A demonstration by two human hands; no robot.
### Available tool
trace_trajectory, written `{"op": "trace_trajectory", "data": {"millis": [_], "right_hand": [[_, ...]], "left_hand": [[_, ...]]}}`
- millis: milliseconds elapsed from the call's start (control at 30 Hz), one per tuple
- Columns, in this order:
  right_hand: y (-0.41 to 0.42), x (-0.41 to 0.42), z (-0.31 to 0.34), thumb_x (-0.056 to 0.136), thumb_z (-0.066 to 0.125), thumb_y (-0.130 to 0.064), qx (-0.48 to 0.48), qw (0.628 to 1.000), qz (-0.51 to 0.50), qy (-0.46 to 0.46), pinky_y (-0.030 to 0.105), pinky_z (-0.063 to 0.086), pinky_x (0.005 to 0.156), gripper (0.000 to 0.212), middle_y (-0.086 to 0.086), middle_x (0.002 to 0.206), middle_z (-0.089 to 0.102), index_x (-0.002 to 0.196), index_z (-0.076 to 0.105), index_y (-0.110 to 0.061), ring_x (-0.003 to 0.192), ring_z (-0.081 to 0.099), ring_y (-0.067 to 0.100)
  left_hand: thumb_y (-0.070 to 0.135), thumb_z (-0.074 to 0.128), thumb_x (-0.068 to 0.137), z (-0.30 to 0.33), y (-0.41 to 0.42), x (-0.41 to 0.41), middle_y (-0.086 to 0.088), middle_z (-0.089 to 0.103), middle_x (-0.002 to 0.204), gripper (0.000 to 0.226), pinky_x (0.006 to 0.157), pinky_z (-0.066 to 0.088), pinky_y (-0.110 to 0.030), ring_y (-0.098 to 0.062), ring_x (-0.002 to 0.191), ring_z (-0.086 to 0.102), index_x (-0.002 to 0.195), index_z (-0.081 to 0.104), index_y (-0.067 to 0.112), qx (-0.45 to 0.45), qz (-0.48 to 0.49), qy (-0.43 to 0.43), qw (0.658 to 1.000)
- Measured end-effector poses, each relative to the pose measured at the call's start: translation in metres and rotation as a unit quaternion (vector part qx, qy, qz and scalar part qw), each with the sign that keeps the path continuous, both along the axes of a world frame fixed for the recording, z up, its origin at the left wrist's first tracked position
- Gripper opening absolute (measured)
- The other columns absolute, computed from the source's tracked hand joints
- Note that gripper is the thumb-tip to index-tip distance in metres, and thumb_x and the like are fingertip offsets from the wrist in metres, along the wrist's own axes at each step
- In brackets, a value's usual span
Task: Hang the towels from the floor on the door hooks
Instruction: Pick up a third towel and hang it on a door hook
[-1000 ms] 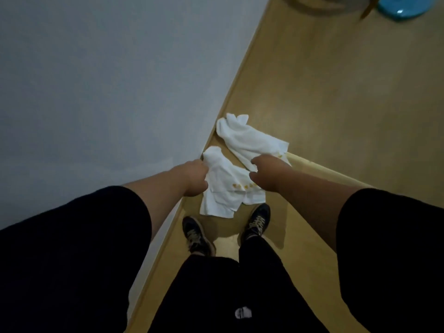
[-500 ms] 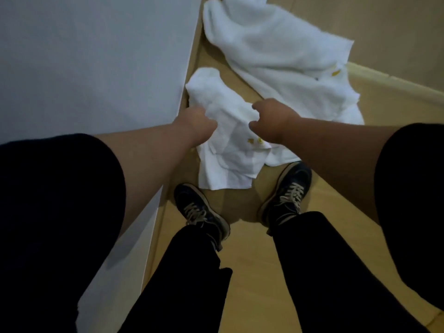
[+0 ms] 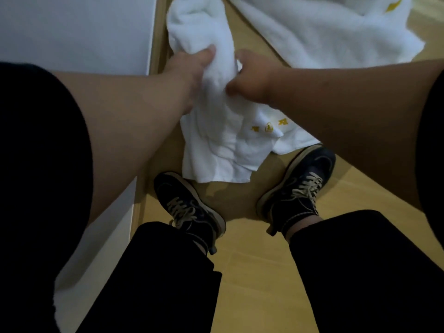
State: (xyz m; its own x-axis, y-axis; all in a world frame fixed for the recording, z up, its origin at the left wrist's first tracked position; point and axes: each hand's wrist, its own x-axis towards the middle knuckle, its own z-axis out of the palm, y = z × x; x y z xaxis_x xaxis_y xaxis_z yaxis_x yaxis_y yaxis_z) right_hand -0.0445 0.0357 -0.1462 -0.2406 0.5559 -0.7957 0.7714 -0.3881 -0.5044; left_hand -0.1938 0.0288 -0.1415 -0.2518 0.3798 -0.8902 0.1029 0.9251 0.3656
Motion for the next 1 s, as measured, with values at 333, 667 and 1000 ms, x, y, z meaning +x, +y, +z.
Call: {"op": "trace_trajectory", "data": {"millis": [333,667,1000], "right_hand": [[-0.063,0.033,0.087,0.077,0.07,-0.022,-0.036,0.997,0.048,0.054,0.03,0.041,0.082,0.065,-0.002,0.108,0.054,0.135,0.041,-0.021,0.099,0.055,0.019],[-0.07,0.065,0.278,0.077,0.065,-0.02,0.014,0.996,-0.033,0.087,0.036,0.048,0.075,0.028,0.003,0.095,0.063,0.104,0.06,-0.015,0.089,0.058,0.022],[-0.024,0.099,0.511,0.085,0.066,-0.025,0.262,0.962,-0.067,0.036,0.03,0.044,0.094,0.059,-0.007,0.126,0.052,0.138,0.043,-0.033,0.113,0.052,0.012]], "left_hand": [[0.047,0.073,0.077,0.107,-0.035,0.012,0.002,0.061,0.115,0.065,0.091,0.051,-0.041,-0.022,0.103,0.059,0.133,0.052,0.022,-0.038,-0.085,-0.004,0.996],[0.043,0.067,0.083,0.304,-0.056,0.044,-0.009,0.065,0.12,0.05,0.094,0.05,-0.041,-0.025,0.107,0.061,0.123,0.063,0.013,0.041,-0.32,0.038,0.946],[0.042,0.062,0.086,0.532,-0.014,0.053,-0.004,0.061,0.088,0.034,0.075,0.048,-0.035,-0.02,0.083,0.058,0.092,0.065,0.009,0.161,-0.533,0.068,0.828]]}}
